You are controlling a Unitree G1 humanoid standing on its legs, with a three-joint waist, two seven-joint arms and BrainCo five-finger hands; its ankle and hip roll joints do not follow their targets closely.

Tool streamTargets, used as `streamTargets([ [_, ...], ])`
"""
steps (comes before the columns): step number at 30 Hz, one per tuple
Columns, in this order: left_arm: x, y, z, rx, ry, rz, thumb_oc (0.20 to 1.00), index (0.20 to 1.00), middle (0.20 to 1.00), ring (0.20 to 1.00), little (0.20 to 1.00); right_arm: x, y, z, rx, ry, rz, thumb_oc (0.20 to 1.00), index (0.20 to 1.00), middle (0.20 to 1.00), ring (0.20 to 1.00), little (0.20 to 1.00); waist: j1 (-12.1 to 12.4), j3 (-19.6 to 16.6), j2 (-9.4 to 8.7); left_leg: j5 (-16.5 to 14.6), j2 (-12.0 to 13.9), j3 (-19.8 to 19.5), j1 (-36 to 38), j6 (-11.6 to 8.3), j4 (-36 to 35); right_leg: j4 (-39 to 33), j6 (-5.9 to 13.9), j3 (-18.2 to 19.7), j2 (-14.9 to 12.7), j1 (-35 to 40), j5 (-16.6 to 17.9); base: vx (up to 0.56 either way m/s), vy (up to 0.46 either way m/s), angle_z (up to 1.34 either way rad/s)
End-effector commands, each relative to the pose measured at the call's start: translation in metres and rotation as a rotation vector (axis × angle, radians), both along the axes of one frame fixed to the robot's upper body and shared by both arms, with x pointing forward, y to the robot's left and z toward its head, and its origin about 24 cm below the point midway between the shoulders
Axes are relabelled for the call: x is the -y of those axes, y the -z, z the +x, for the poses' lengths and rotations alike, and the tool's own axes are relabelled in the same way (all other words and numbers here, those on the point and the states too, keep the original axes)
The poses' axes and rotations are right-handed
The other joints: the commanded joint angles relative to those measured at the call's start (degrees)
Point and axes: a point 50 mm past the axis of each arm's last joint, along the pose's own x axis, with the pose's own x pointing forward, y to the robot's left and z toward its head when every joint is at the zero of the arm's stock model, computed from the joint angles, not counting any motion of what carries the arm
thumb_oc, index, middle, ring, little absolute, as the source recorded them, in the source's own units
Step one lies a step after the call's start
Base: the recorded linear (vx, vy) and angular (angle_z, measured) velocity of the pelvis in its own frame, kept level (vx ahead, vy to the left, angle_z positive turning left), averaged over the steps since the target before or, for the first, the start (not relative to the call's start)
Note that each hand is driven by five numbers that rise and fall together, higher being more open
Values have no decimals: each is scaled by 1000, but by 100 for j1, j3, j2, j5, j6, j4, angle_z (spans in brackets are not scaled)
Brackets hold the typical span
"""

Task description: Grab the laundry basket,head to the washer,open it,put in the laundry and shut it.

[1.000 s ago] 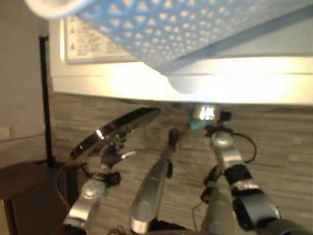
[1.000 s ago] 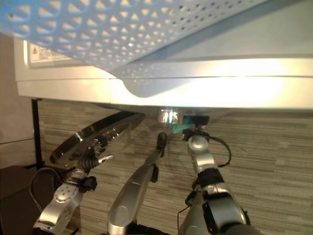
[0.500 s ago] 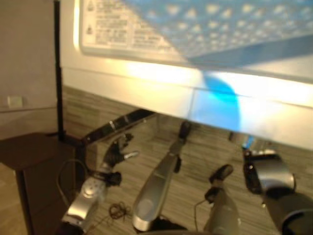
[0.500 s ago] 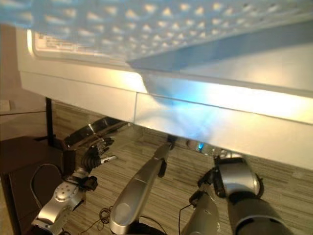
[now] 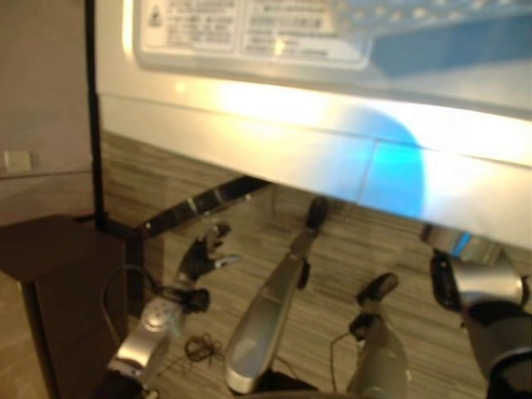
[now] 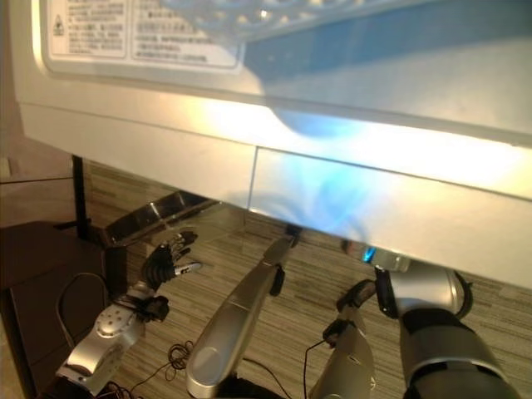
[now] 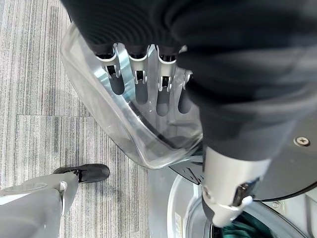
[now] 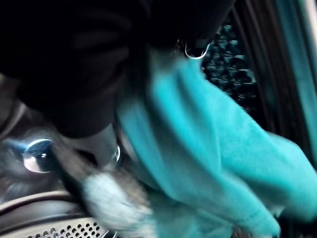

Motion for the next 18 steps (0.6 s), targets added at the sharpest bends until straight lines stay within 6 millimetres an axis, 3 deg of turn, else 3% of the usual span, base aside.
streamTargets([
  [1, 0, -7, -2, 32, -6, -17, 1000, 1000, 1000, 1000, 1000, -6, -31, -1, 113, -70, -38, 1000, 1000, 1000, 1000, 1000, 73, -6, 65, -426, 35, 323, -353, -112, 158, 462, -380, 234, -33, 339, -560, 0, 0, 0],
  [7, 0, -5, -3, 21, -14, -17, 1000, 1000, 1000, 1000, 1000, -23, -12, 2, 106, -157, 0, 1000, 1000, 1000, 1000, 1000, -6, 39, 101, -418, 91, 386, -255, -108, 133, 537, -394, 315, -20, 309, -594, -13, 7, -3],
  [13, 1, -7, -2, 38, 0, -9, 1000, 1000, 1000, 1000, 1000, -48, -13, -5, 136, -226, -204, 1000, 1000, 1000, 1000, 1000, -56, 60, 123, -369, 142, 412, -146, -115, 125, 685, -405, 361, -5, 283, -653, -29, -4, -8],
  [15, 2, -7, -1, 40, 5, -8, 1000, 1000, 1000, 1000, 1000, -69, -3, -10, 141, -289, -271, 1000, 1000, 1000, 1000, 1000, -108, 55, 99, -333, 192, 415, -43, -130, 111, 682, -424, 400, 31, 351, -685, -43, -23, -6],
  [18, 3, -8, 1, 44, 6, -9, 1000, 1000, 1000, 1000, 1000, -80, 12, -14, 128, -328, -261, 1000, 1000, 1000, 1000, 1000, -164, 52, 74, -305, 221, 407, 37, -140, 86, 687, -444, 430, 63, 389, -715, -14, -9, 0],
])
